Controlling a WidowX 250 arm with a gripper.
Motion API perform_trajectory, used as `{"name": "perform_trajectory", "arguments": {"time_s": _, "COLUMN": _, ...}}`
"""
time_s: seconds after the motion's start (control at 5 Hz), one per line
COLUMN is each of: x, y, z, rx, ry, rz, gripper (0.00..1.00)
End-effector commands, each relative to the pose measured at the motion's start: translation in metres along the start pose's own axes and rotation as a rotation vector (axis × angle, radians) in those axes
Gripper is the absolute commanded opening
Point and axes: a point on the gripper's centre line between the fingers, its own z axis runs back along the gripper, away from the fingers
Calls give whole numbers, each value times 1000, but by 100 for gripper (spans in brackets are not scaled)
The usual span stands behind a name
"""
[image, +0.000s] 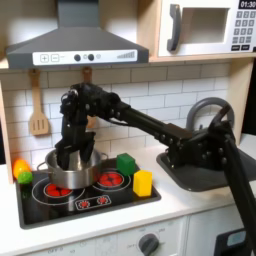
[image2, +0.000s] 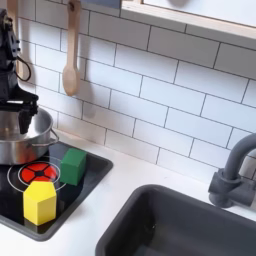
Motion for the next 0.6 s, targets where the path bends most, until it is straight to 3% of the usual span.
{"name": "perform_trajectory", "arguments": {"time_s": 0.0, "x": -7, "y": -1, "z": -13, "rx": 5, "ry": 52, "rz": -7, "gripper": 100}}
{"name": "perform_trajectory", "arguments": {"time_s": 0.4, "x": -18, "y": -2, "z": -7, "rx": -16, "ry": 82, "rz": -29, "gripper": 100}}
